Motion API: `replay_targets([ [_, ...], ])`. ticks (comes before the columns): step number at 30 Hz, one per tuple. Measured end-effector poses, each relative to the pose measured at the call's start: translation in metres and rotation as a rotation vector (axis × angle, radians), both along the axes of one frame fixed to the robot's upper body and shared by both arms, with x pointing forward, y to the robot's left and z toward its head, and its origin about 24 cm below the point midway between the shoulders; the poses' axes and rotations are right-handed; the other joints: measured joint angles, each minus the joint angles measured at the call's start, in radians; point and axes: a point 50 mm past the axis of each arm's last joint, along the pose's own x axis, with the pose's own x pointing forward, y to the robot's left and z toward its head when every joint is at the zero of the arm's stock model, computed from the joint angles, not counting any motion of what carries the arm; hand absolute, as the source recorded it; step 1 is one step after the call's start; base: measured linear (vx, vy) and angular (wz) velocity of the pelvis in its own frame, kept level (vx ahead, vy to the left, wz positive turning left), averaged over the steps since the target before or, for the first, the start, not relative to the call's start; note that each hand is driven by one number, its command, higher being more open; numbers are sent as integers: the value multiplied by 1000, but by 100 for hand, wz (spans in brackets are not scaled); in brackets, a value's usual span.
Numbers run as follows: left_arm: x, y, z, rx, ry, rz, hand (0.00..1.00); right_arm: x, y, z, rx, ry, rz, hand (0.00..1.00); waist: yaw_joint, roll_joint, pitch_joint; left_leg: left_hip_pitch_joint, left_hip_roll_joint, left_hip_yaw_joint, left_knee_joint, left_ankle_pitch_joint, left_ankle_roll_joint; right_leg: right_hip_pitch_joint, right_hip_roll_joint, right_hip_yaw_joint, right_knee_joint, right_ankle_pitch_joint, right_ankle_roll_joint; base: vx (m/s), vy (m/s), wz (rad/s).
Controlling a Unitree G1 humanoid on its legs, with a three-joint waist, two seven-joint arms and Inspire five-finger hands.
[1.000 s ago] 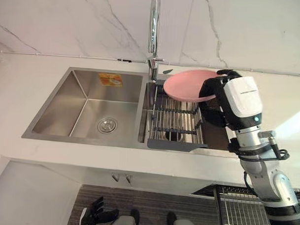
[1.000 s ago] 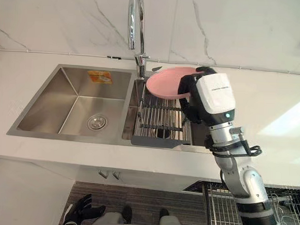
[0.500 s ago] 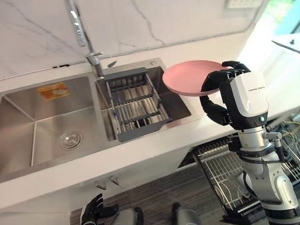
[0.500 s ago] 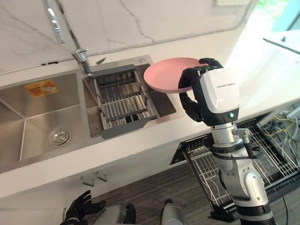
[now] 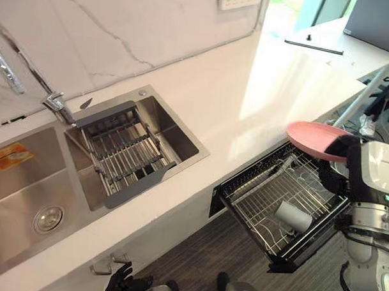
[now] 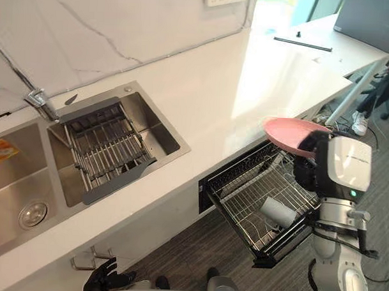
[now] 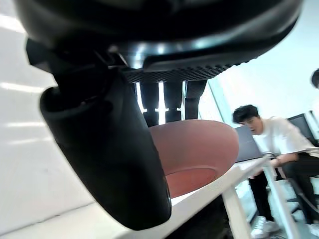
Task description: Walk over to the sink, pick up the cup, carry it to the dishwasher, place the cup inside the dishwasher, then close the dishwasher door
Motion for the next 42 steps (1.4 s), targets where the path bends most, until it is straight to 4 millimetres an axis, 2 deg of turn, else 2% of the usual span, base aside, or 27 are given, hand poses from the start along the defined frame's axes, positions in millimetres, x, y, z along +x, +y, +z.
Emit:
replay_targets([
  [3, -1, -2, -1, -5, 6, -5, 90, -6, -10, -17, 26, 74, -53, 30, -12, 13, -4, 1, -13, 5, -21, 12, 5, -18, -9, 12, 1, 4, 6, -59, 34, -8],
  [7, 2, -12, -2, -28, -3, -14, 90, -9, -23, -27, 120, 69, -139, 30, -14, 50, 11, -35, -36, 11, -30, 21, 20, -84, -22, 41, 28, 7, 16, -57, 36, -14],
  [10, 7, -16, -1, -35, -18, -25, 90, -3, -31, -28, 168, 45, -178, 30, -16, 72, 37, -72, -47, 9, -21, 27, 29, -130, -30, 53, 53, 11, 23, -50, 36, -12],
  [12, 14, -18, 0, -39, -40, -29, 90, 5, -38, -27, 210, 13, -216, 30, -17, 85, 73, -104, -57, 7, -19, 35, 40, -169, -34, 58, 71, 14, 28, -82, 25, -1],
  [14, 18, -18, 1, -41, -53, -23, 90, 12, -40, -27, 241, -4, -229, 30, -16, 88, 97, -123, -61, 5, -19, 38, 43, -192, -37, 59, 75, 16, 30, -81, 15, 4],
  [21, 41, -16, 9, -15, -142, -18, 90, 47, -49, 1, 271, -132, -210, 30, -13, 99, 202, -199, -80, -6, -17, 60, 61, -261, -52, 60, 74, 39, 45, -34, 21, 5],
  [22, 46, -15, 11, -19, -158, -7, 90, 58, -50, 7, 276, -149, -201, 30, -12, 100, 224, -211, -85, -11, -17, 63, 65, -272, -56, 61, 74, 42, 48, 9, 25, 3],
  [25, 54, -15, 14, -19, -186, -9, 90, 79, -45, 16, 289, -154, -156, 30, -9, 104, 256, -233, -95, -33, -18, 66, 70, -291, -65, 60, 73, 44, 52, 18, 20, 5],
  [29, 66, -16, 18, -7, -216, -27, 90, 96, -34, 13, 314, -121, -109, 30, 8, 108, 275, -240, -103, -57, -26, 74, 72, -294, -71, 46, 71, 44, 52, 21, 19, 13],
  [33, 80, -26, 25, -19, -281, -67, 90, 110, -27, 12, 373, -110, -77, 30, 17, 115, 288, -244, -121, -92, -54, 101, 76, -300, -86, 22, 77, 43, 52, -25, 11, 22],
  [37, 88, -31, 27, -38, -305, -57, 90, 113, -22, 4, 395, -85, -64, 30, 31, 115, 301, -247, -129, -104, -57, 110, 78, -306, -93, 15, 91, 40, 49, -62, 6, 11],
  [42, 89, -31, 27, -37, -305, -55, 90, 108, -5, -25, 509, -38, -63, 30, 36, 114, 302, -248, -133, -123, -76, 132, 76, -316, -97, 0, 112, 33, 48, -50, -18, 10],
])
